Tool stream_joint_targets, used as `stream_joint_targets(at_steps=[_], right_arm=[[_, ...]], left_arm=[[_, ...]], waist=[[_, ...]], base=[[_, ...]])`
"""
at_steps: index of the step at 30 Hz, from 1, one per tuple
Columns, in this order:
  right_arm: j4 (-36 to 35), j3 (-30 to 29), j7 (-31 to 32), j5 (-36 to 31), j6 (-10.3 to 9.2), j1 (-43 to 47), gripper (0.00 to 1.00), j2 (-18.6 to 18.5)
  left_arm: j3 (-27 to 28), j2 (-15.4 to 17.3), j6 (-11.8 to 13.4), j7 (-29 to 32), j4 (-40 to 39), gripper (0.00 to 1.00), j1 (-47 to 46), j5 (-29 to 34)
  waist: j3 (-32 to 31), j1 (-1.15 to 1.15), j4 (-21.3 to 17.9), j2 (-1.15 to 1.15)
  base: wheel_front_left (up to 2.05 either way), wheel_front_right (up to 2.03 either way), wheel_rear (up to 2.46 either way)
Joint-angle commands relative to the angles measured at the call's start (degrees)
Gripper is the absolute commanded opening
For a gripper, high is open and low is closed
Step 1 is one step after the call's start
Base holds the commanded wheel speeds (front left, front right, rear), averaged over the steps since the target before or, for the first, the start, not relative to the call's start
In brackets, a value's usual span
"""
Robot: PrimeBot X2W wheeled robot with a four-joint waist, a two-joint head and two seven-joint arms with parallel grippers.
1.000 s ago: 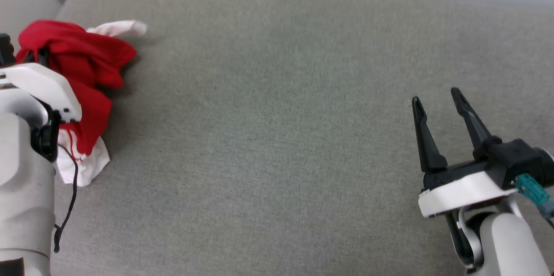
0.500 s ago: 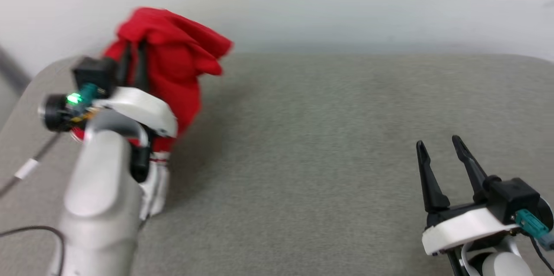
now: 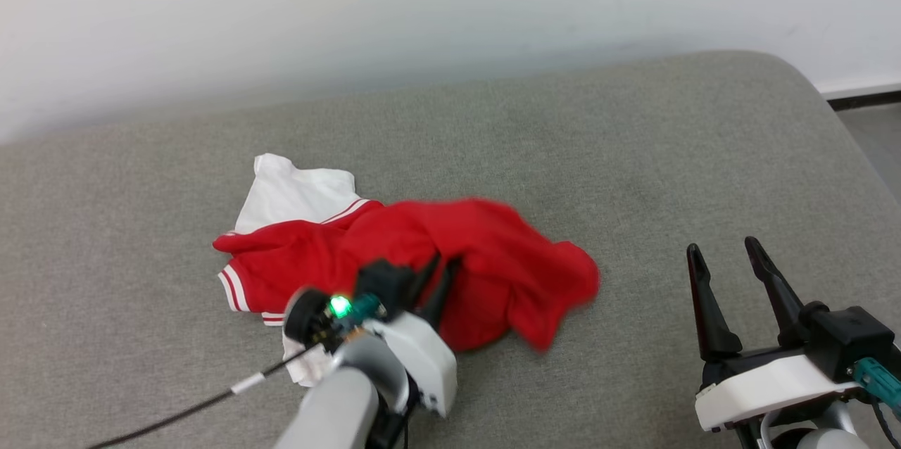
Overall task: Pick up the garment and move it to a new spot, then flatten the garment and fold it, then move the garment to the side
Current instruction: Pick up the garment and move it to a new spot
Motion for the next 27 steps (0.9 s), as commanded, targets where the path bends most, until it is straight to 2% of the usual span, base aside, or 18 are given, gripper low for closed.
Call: stream_joint_targets(at_steps=[1,4,5,7,9,14,19,27], right_arm=[[0.07,0.11,-0.35,0.30,-0.01,0.14,1.00,0.15],[0.40,0.29,-0.65,0.84,-0.01,-0.51,1.00,0.16],[0.56,0.36,-0.72,0.84,-0.01,-0.80,1.00,0.16],[0.73,0.32,-0.95,0.90,-0.01,-1.25,1.00,0.17],[0.95,0.08,-1.05,0.73,-0.01,-1.36,1.00,0.14],[1.27,-0.38,-0.60,0.13,-0.01,-1.04,1.00,0.14],[1.15,-0.90,0.16,-0.42,-0.01,0.22,1.00,0.14],[1.00,-1.07,1.25,-0.35,-0.01,2.00,1.00,0.13]], left_arm=[[-1.11,0.15,-0.10,0.35,0.17,0.00,1.42,-0.27],[-5.20,-0.05,-0.49,2.46,1.87,0.02,3.99,-0.89],[-6.29,-0.04,-0.55,2.73,2.29,0.31,4.42,-1.24],[-8.12,-0.10,-0.68,2.16,2.44,1.00,4.50,-1.03],[-9.42,-0.13,-0.07,0.04,1.52,1.00,4.21,-1.09],[-9.55,-0.13,3.60,-6.04,-2.65,1.00,3.44,-1.54],[-5.49,0.84,7.28,-8.00,-6.81,1.00,4.86,-2.35],[4.30,6.83,12.84,-8.45,-9.22,1.00,9.07,-4.79]], waist=[[1.01,0.01,-0.16,0.00],[2.03,0.01,0.43,0.00],[2.21,0.01,0.65,0.00],[2.45,0.01,1.24,0.00],[2.30,0.01,2.10,0.00],[0.75,0.01,4.36,0.00],[-1.26,0.01,6.48,0.00],[-3.45,0.01,8.17,0.00]], base=[[0.00,0.00,0.00],[0.00,0.00,0.00],[0.00,0.00,0.00],[0.00,0.00,0.00],[0.00,0.00,0.00],[0.00,0.00,0.00],[0.00,0.00,0.00],[0.00,0.00,0.00]])
